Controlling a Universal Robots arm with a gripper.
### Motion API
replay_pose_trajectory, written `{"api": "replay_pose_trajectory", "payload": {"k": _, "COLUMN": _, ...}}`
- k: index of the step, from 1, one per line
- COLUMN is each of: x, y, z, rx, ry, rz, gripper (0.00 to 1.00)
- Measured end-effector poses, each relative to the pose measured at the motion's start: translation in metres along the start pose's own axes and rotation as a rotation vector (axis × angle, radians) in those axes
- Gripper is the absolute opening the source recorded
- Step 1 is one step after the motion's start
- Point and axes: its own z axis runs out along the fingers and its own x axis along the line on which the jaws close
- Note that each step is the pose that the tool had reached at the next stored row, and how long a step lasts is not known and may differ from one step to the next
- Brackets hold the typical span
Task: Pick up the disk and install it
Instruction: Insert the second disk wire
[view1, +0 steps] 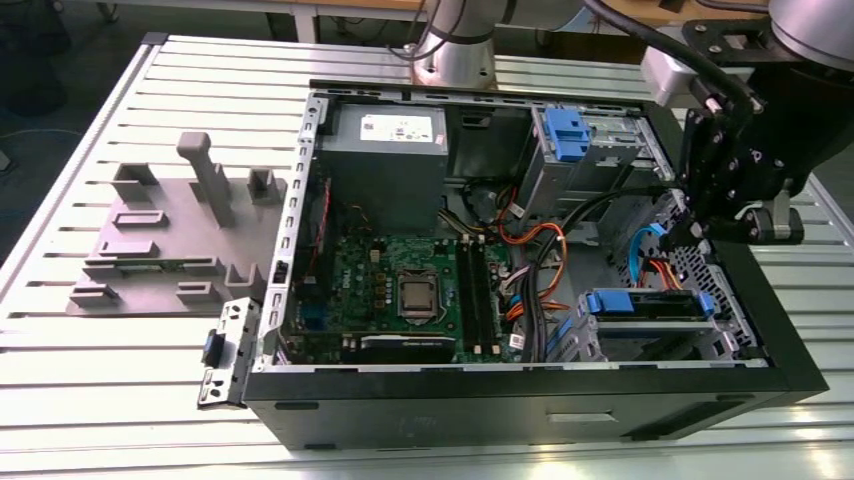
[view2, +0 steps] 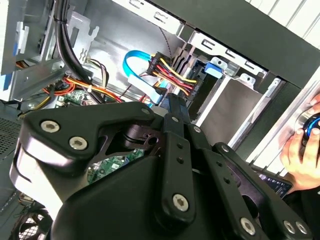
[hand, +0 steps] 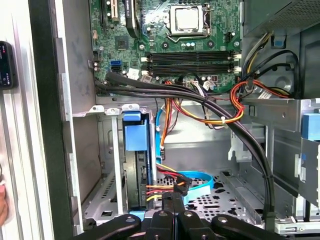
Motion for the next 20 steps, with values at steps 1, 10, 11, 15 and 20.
{"api": "replay_pose_trajectory", "payload": {"k": 1, "x": -0.001, "y": 0.0001, "z": 0.0, "rx": -0.0001, "ry": 0.0, "rz": 0.0, "gripper": 0.11}}
{"api": "replay_pose_trajectory", "payload": {"k": 10, "x": -0.0112, "y": 0.0009, "z": 0.0015, "rx": -0.0001, "ry": 0.0, "rz": 0.0, "gripper": 0.11}}
{"api": "replay_pose_trajectory", "payload": {"k": 11, "x": -0.0115, "y": 0.001, "z": 0.002, "rx": -0.0002, "ry": 0.0, "rz": 0.0, "gripper": 0.11}}
{"api": "replay_pose_trajectory", "payload": {"k": 15, "x": -0.0117, "y": 0.0012, "z": 0.004, "rx": -0.0002, "ry": 0.001, "rz": 0.0, "gripper": 0.11}}
{"api": "replay_pose_trajectory", "payload": {"k": 20, "x": -0.0119, "y": -0.0017, "z": 0.0053, "rx": -0.0121, "ry": 0.0031, "rz": 0.0, "gripper": 0.11}}
